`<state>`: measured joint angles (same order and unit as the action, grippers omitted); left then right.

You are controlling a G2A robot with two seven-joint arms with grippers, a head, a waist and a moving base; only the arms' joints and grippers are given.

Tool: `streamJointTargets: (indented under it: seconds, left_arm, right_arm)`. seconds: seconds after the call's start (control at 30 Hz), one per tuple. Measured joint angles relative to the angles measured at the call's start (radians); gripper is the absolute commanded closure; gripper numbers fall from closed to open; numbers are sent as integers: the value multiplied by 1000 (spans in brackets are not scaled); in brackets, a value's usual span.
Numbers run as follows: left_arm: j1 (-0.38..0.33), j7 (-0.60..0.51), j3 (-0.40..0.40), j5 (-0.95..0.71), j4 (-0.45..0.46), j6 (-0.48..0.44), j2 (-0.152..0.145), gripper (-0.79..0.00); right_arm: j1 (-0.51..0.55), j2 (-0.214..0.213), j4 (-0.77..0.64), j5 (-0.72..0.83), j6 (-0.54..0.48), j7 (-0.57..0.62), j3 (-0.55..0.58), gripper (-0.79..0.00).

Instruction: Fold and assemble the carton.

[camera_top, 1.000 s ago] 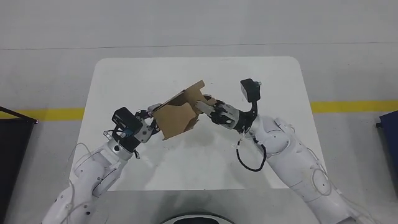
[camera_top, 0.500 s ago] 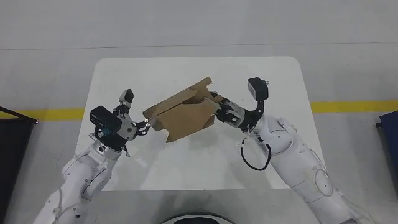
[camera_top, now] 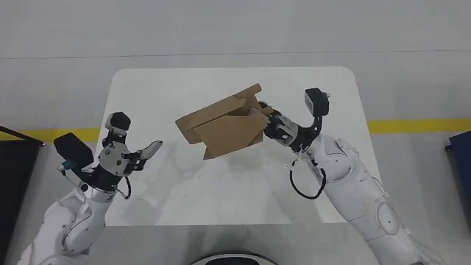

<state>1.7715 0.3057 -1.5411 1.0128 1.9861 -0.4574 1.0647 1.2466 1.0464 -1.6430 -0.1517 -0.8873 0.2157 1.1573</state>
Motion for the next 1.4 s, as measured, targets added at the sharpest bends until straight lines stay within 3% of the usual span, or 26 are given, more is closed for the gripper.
streamJointTargets:
  seconds: [0.1, 0.17, 0.23, 0.33, 0.4, 0.47, 0.57, 0.73, 0.83, 1.1, 1.3, 1.4]
  left_arm:
    - [-4, 4, -5, 3, 3, 5, 0, -785]
    - [-15, 9, -6, 69, 11, 59, 2, -785]
    - [-25, -15, 37, 144, -5, 84, 4, -785]
    - [-66, -178, 95, 114, -68, -45, -3, -785]
    - [-121, -385, 109, -36, -125, -223, -18, -785]
    - [-186, -603, 121, -289, -160, -331, -33, -785]
    - [-265, -842, 125, -746, -191, -309, -49, -785]
    - [-309, -1099, 127, -1328, -229, -269, -63, -785]
    - [-308, -1093, 127, -1474, -228, -270, -63, -785]
    - [-306, -1079, 132, -1394, -223, -267, -62, -785]
    - [-325, -1180, 204, -1588, -227, -240, -57, -785]
    - [-349, -1227, 219, -1608, -251, -207, -57, -773]
  right_arm:
    - [0, 0, 1, -1, 1, -1, 1, 0]
    - [0, 2, 4, -38, 43, -24, 14, 0]
    - [1, 7, 6, -62, 90, -47, 9, 0]
    - [-5, 14, 27, -89, 113, -74, -1, 0]
    - [-12, 19, 40, -120, 115, -79, -15, 0]
    - [-23, 24, 53, -133, 116, -79, -25, 0]
    - [-33, 29, 64, -148, 115, -86, -31, 0]
    - [-28, 33, 62, -180, 109, -111, -21, 0]
    - [-21, 33, 56, -190, 109, -120, -14, 0]
    - [-22, 33, 56, -189, 109, -120, -15, 0]
    - [-24, 41, 59, -156, 127, -105, -31, 0]
    - [-30, 44, 71, -149, 122, -97, -37, 0]
